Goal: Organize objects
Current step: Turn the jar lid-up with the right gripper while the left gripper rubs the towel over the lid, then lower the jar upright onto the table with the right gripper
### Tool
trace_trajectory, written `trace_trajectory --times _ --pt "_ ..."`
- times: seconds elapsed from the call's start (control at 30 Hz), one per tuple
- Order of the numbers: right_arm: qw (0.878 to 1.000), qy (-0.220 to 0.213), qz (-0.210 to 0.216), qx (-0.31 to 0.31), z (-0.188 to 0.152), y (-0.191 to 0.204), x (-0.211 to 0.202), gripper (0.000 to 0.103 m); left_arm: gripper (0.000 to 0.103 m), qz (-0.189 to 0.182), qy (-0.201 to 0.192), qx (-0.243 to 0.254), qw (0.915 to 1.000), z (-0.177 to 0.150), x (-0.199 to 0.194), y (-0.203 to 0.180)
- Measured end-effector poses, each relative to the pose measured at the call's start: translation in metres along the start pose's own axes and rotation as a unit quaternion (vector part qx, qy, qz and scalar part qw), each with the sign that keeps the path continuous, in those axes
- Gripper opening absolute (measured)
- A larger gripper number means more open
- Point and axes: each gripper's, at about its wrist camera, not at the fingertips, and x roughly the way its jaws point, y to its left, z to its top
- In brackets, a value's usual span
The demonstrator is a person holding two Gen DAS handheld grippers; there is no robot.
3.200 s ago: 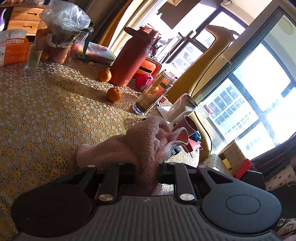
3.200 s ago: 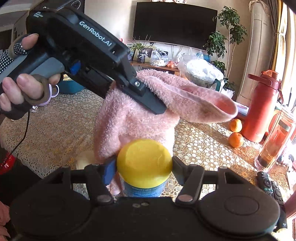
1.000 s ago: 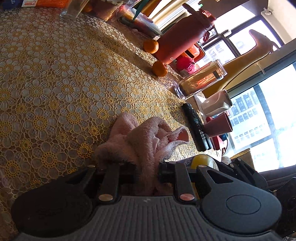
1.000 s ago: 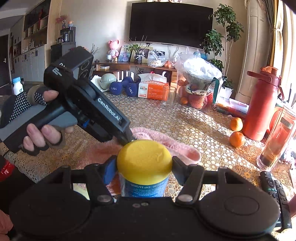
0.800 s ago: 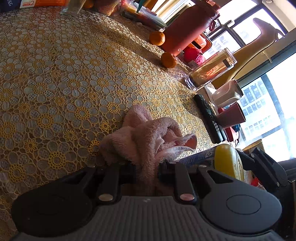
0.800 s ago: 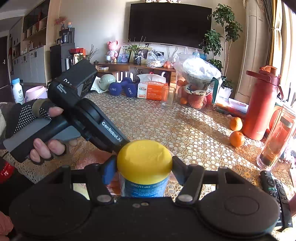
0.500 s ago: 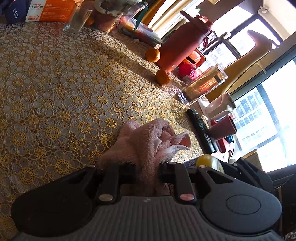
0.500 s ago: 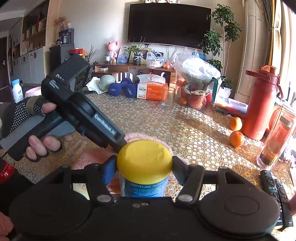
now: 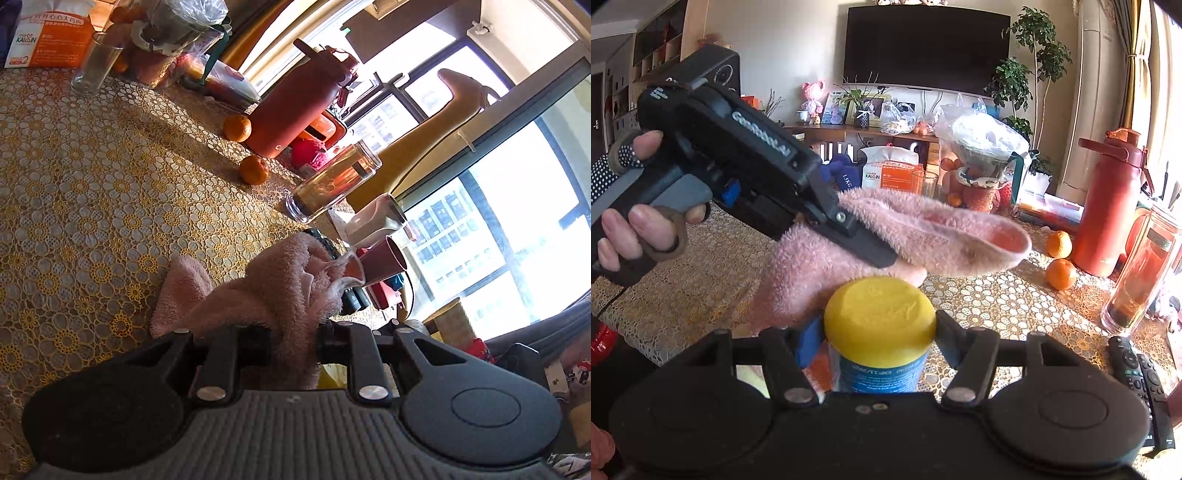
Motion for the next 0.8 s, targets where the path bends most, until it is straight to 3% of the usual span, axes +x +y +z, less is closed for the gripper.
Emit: trace_trajectory --times 0.3,0.57,0.67,0.8 --pt "1.000 -0.002 -0.001 0.002 0.001 0.002 0.003 0.062 0.021 0.092 0.017 -0.001 0.9956 -0.001 0.011 0.029" --pt "1.000 -0.002 -0.003 0.010 0.001 0.002 0.003 0.062 0.020 0.192 0.024 0.047 0.9800 -0.010 0.017 0.043" --pt "1.000 -0.003 -0.006 0.014 0.000 0.000 0.002 0.062 0.021 0.189 0.017 0.039 0.9810 -0.011 0.015 0.047" --pt "1.000 -0.002 -0.012 0.019 0.001 -0.001 0.002 0.063 0.022 0.209 0.011 0.054 0.9763 -0.011 0.014 0.039"
